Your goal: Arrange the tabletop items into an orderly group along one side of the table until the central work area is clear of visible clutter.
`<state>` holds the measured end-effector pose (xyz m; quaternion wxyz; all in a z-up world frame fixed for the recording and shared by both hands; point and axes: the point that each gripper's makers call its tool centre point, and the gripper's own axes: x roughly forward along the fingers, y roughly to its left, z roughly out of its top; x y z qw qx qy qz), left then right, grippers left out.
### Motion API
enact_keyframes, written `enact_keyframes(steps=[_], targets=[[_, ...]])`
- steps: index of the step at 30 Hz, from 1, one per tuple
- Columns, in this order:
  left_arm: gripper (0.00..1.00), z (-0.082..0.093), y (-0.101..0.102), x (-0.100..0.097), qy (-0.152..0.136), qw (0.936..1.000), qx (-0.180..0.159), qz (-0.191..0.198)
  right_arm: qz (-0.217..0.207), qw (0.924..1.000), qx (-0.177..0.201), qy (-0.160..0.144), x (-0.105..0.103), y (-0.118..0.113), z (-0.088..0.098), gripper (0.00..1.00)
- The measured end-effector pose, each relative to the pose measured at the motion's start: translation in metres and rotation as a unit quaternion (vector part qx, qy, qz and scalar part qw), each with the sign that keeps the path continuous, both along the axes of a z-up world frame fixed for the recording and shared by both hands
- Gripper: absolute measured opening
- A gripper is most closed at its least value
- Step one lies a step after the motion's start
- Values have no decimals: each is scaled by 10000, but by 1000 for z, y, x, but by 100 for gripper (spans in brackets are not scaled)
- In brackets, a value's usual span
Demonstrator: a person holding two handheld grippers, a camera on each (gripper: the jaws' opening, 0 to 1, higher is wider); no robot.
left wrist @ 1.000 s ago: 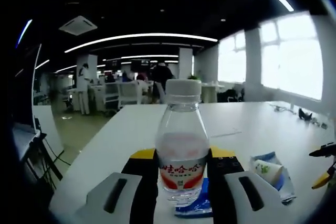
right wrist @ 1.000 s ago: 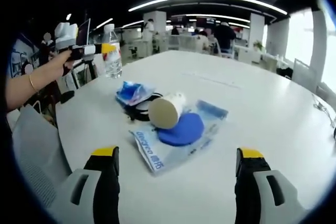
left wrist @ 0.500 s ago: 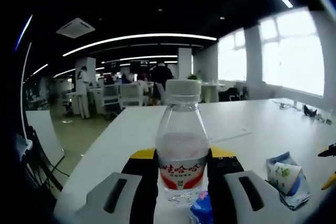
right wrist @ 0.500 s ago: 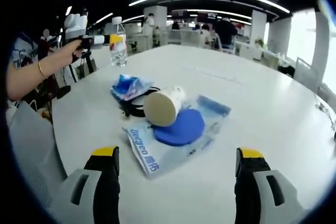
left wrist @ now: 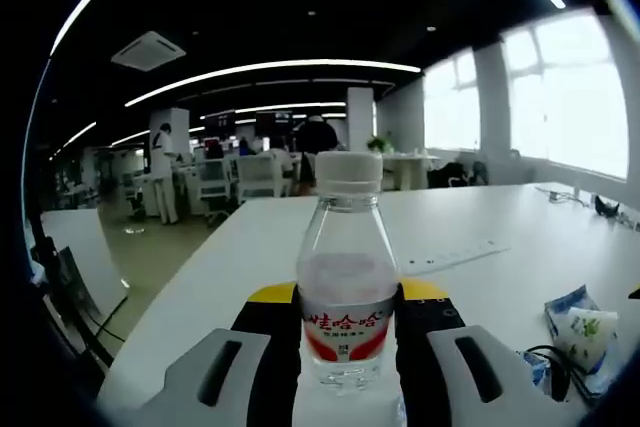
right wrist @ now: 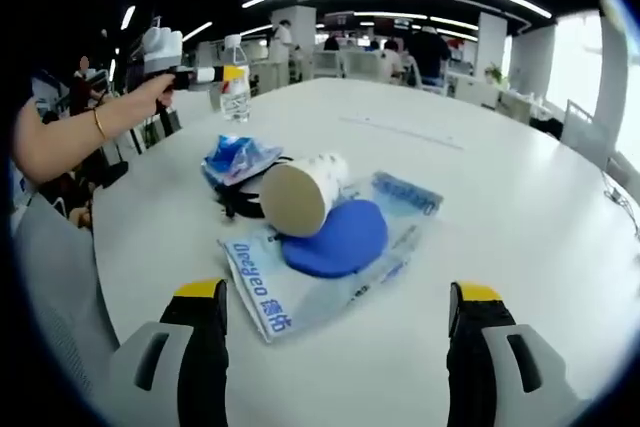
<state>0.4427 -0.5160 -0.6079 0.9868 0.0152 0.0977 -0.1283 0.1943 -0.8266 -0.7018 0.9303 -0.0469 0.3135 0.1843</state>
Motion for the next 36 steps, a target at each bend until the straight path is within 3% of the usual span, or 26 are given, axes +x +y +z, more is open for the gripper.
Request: enact_keyframes(steps=[4, 11, 21, 36], targets=[[33, -11, 5, 9, 49, 9999, -130, 54, 2, 9998, 211, -69, 5, 2, 3, 87], [34, -26, 2, 20, 125, 9998, -122, -20, 1, 9997, 239, -72, 12, 2, 1, 84], [34, -34, -13, 27, 137, 9997, -145, -147, 66, 9995, 303, -58, 16, 10, -1, 79], [35, -36, -27, 22, 102, 9996, -234, -99, 165, 9993, 307, -105, 20, 16, 1, 74]])
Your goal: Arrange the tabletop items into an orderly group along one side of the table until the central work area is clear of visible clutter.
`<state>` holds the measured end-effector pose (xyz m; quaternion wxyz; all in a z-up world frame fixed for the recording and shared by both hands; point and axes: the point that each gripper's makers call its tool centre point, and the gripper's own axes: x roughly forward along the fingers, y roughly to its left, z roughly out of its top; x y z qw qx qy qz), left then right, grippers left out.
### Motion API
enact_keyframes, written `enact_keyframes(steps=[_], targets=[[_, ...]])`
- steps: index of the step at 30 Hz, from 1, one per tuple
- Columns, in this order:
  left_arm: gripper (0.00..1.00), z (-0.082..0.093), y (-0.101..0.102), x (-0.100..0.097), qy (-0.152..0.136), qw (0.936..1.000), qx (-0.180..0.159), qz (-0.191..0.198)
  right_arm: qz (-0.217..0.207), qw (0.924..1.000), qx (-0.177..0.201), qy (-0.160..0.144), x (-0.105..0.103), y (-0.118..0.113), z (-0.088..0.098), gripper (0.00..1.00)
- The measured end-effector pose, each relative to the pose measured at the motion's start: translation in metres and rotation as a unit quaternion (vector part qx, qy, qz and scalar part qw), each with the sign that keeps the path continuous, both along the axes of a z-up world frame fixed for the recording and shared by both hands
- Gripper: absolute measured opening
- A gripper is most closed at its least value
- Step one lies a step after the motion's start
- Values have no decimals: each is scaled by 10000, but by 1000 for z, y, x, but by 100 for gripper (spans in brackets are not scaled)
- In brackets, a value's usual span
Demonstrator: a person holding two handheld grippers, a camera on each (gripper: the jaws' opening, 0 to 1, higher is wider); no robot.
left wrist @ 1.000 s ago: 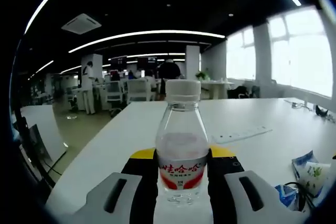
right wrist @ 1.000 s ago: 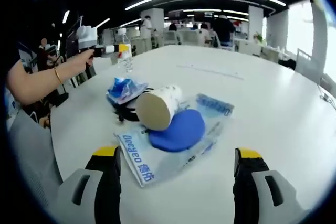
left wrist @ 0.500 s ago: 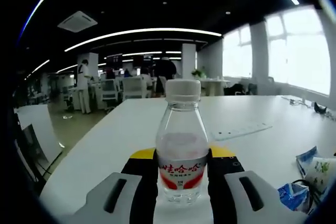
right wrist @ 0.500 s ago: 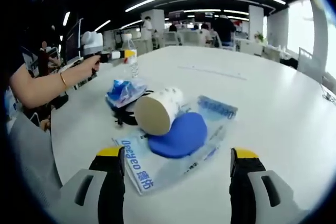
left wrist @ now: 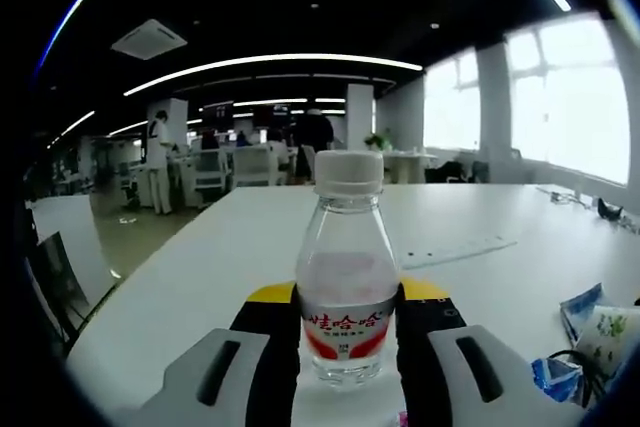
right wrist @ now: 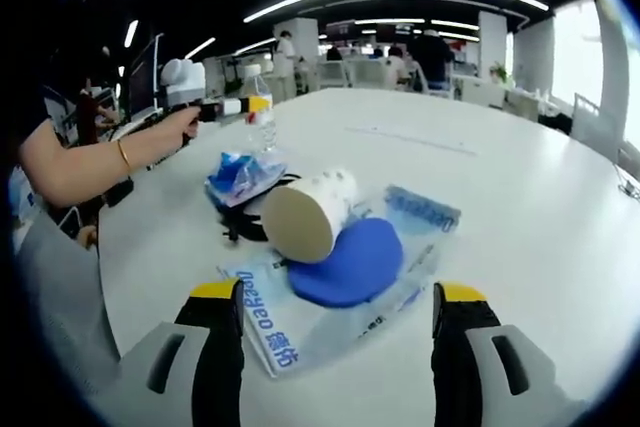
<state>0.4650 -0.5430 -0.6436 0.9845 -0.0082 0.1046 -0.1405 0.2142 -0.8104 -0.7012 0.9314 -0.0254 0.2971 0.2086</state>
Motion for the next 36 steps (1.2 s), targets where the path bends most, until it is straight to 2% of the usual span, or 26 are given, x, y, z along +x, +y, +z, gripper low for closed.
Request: enact_keyframes(steps=[15, 16, 17, 18, 19, 21, 24, 28, 36], targets=[[36, 0, -1, 0, -156, 9999, 51, -4, 170, 9997, -143, -139, 7, 7, 1, 67], [37, -1, -1, 1, -167, 9998, 66, -22, 172, 9997, -138, -136, 8, 7, 1, 67], [37, -2, 1, 1, -160, 9996, 249, -36, 170, 9997, -123, -127, 8, 8, 1, 67], [40, -4, 3, 1, -156, 9990, 423, -22, 168, 9997, -121, -125, 8, 8, 1, 67], [45, -1, 0, 1, -267, 9989, 381, -49, 167, 9997, -124, -128, 8, 8, 1, 67], [51, 1, -2, -1, -318, 9989, 328, -104, 159, 9997, -113, -121, 7, 7, 1, 67], [55, 2, -4, -4, -341, 9982, 459, -161, 116, 9999, -10, -117, 8, 7, 3, 67], [72, 10, -7, -9, -449, 9980, 335, -285, 28, 9998, 154, -150, 12, 7, 9, 65], [99, 21, -12, -24, -423, 9974, 186, -550, 170, 9993, -9, -330, 19, 11, 17, 63]])
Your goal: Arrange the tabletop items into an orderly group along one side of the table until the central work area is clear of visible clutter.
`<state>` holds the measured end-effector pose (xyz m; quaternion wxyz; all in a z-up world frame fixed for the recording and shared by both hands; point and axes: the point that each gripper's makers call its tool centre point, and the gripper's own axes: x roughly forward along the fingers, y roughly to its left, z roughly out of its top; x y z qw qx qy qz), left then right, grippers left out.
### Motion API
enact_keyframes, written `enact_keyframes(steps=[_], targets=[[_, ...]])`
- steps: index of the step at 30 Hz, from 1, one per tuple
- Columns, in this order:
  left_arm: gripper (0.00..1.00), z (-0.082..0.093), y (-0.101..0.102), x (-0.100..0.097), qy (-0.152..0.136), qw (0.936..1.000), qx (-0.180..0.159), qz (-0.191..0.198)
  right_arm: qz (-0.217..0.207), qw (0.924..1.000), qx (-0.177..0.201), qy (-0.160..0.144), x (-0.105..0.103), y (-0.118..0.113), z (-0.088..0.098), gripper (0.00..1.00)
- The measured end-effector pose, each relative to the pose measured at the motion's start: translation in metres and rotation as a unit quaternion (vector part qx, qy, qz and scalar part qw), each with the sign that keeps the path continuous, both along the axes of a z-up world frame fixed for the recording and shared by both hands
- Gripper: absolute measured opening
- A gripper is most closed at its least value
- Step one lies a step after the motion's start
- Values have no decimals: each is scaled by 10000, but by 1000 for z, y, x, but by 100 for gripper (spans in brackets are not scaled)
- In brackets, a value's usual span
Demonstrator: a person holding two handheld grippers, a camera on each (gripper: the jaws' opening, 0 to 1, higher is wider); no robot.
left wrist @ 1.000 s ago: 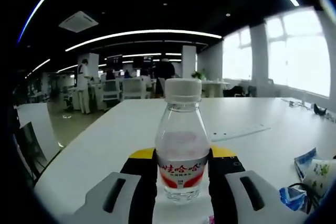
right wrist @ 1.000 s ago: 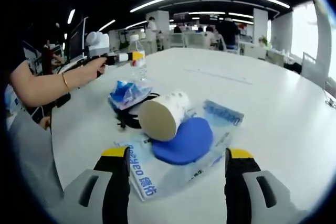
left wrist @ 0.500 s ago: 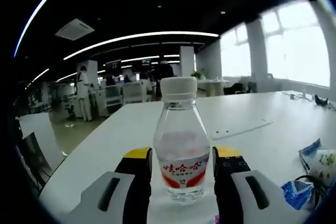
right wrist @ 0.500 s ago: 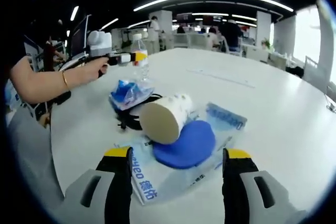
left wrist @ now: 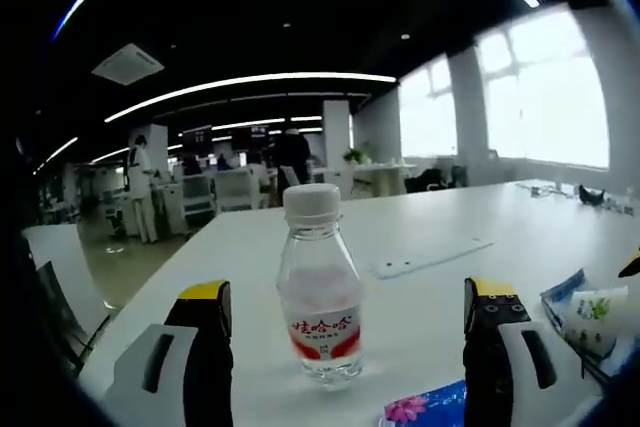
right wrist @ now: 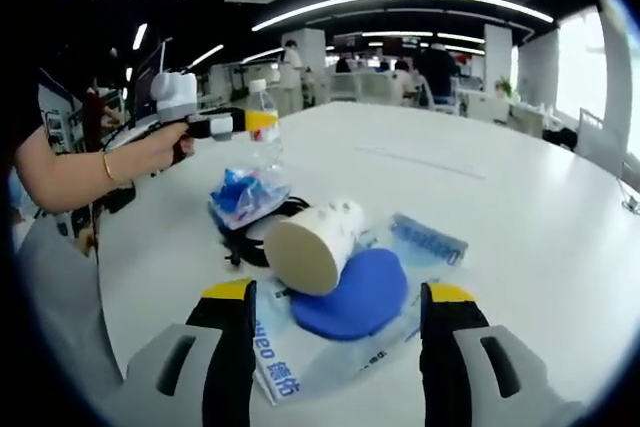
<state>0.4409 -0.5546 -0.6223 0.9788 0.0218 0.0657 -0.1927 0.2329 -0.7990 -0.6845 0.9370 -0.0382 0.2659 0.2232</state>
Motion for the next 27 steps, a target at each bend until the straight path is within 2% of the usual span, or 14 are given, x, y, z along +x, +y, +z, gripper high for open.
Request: enact_keyframes(steps=[15, 23, 27], targets=[[100, 5, -13, -52, 187, 9975, 223, -640, 396, 9986, -254, -230, 8, 13, 5, 50], [100, 3, -27, -78, 185, 9936, 400, -1040, 595, 9959, -519, -449, 13, 16, 10, 43], [100, 3, -30, -90, 203, 9917, 430, -1192, 699, 9944, -647, -462, 14, 18, 7, 39]])
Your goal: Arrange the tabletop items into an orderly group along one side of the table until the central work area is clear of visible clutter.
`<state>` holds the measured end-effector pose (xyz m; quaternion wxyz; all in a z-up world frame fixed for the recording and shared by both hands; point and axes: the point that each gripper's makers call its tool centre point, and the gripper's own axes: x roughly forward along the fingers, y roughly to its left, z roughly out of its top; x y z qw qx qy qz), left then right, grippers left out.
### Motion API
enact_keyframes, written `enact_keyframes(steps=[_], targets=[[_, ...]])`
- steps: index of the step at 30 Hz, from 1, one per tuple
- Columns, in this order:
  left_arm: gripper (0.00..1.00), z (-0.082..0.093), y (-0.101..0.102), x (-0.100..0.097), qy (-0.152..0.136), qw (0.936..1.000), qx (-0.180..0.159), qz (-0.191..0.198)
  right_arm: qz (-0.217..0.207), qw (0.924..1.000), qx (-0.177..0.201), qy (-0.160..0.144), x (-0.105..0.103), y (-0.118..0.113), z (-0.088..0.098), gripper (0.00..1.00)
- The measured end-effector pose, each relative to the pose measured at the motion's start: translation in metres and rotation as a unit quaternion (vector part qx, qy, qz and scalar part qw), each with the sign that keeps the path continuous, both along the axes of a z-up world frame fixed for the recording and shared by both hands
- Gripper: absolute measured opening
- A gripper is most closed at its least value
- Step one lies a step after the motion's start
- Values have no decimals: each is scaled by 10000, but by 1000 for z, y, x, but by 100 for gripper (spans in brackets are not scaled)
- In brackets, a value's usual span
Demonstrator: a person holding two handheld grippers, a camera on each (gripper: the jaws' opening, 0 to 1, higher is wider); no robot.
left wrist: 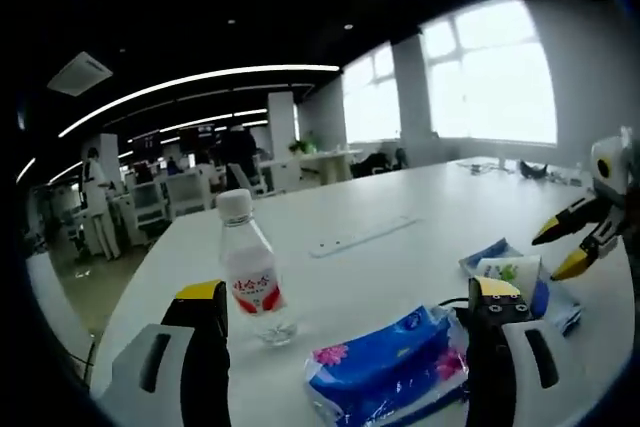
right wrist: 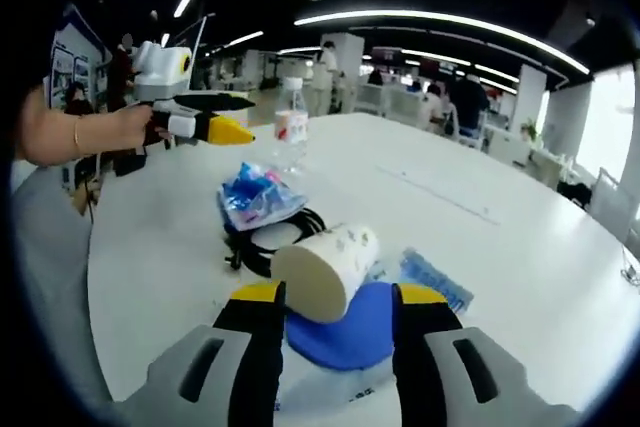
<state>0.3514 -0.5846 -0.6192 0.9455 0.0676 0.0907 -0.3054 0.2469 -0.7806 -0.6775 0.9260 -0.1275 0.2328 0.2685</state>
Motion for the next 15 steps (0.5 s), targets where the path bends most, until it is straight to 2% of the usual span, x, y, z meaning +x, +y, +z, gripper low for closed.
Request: enact_keyframes(steps=[5, 9, 15], targets=[[100, 2, -3, -12, 10, 9999, -41, -134, 138, 9995, -248, -130, 2, 3, -2, 29], [100, 2, -6, -20, 11, 9998, -33, -215, 161, 9985, -422, -293, 8, 3, -2, 28], [100, 0, -7, -27, 69, 9996, -89, -244, 122, 9990, -332, -287, 12, 3, -6, 23]])
